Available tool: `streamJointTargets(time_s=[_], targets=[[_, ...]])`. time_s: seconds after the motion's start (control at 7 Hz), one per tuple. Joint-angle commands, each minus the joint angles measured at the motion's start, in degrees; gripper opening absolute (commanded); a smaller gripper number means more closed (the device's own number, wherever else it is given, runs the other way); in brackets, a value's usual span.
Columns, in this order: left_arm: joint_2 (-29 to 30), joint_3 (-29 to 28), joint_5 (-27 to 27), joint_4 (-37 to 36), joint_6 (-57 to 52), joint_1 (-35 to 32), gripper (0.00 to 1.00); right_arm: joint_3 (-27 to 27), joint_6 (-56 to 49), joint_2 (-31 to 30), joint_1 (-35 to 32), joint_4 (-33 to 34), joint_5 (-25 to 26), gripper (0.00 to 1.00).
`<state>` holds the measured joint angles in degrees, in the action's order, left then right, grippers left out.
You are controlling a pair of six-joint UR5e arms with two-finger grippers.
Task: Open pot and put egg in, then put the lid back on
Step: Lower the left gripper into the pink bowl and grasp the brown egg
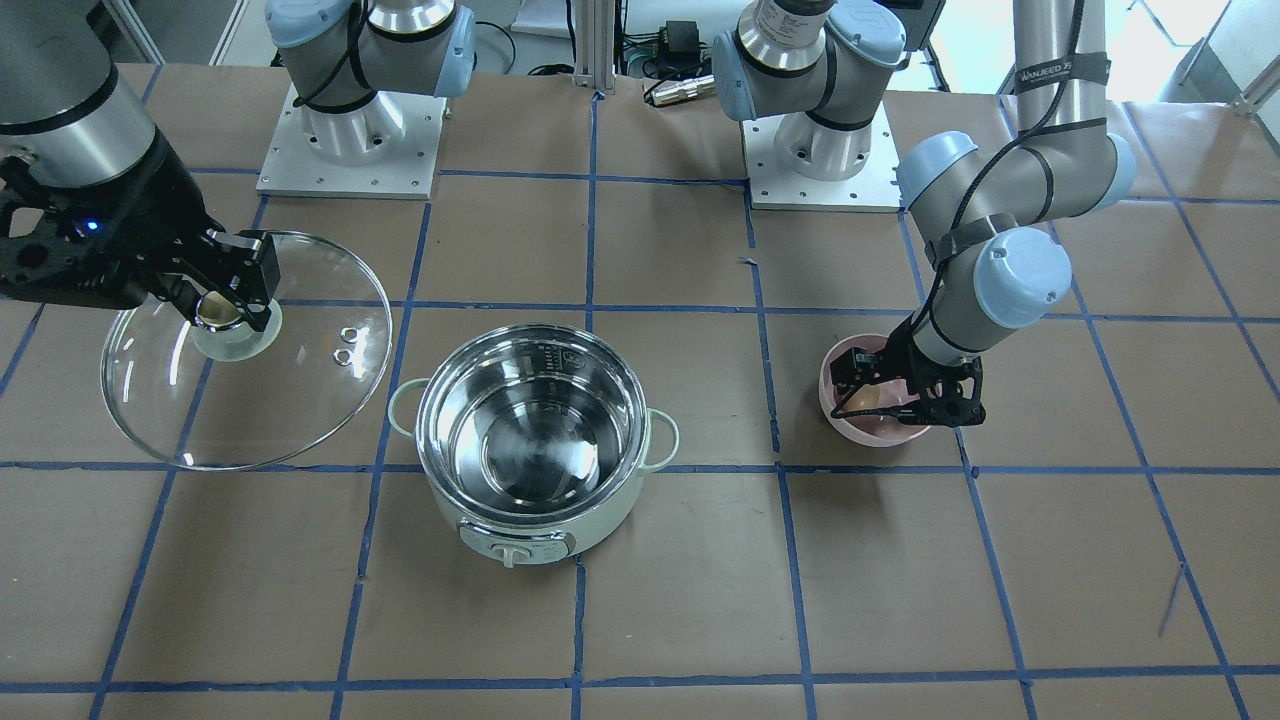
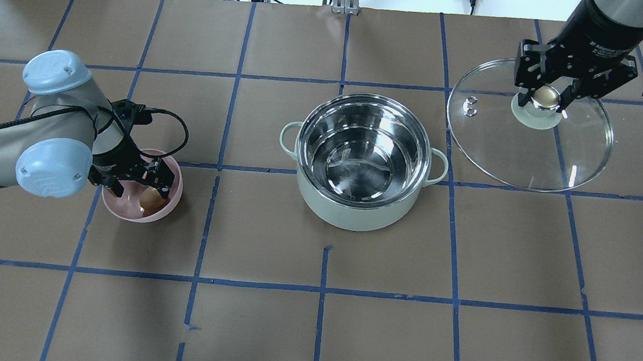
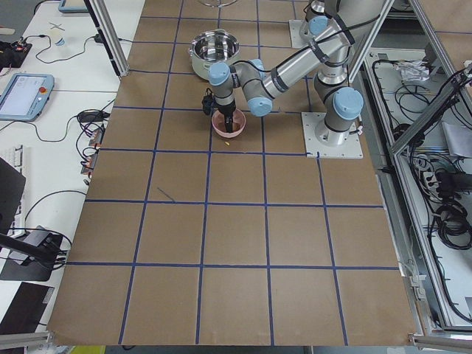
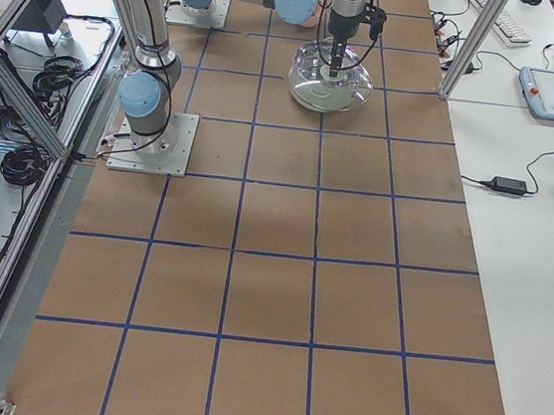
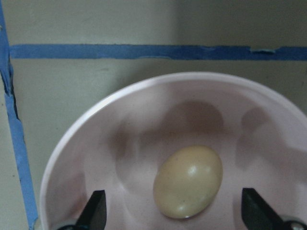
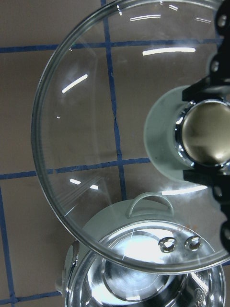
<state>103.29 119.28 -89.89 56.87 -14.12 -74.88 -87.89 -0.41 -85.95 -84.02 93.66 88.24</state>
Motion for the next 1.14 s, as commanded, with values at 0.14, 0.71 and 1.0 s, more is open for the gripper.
streamJointTargets(time_s=[0.14,0.71,1.0], targets=[[1.03,0.08,-0.02,0.00,-0.03,-0.09,0.92,-0.01,-0.03,0.00,0.00,-0.05,-0.09,0.20],[1.03,-0.10,-0.02,0.00,-0.12,-0.09,0.30,-0.01,-0.03,0.00,0.00,-0.05,-0.18,0.20],[1.03,-0.10,-0.02,0.00,-0.12,-0.09,0.29,-0.01,-0.03,-0.09,0.00,-0.05,-0.09,0.20]])
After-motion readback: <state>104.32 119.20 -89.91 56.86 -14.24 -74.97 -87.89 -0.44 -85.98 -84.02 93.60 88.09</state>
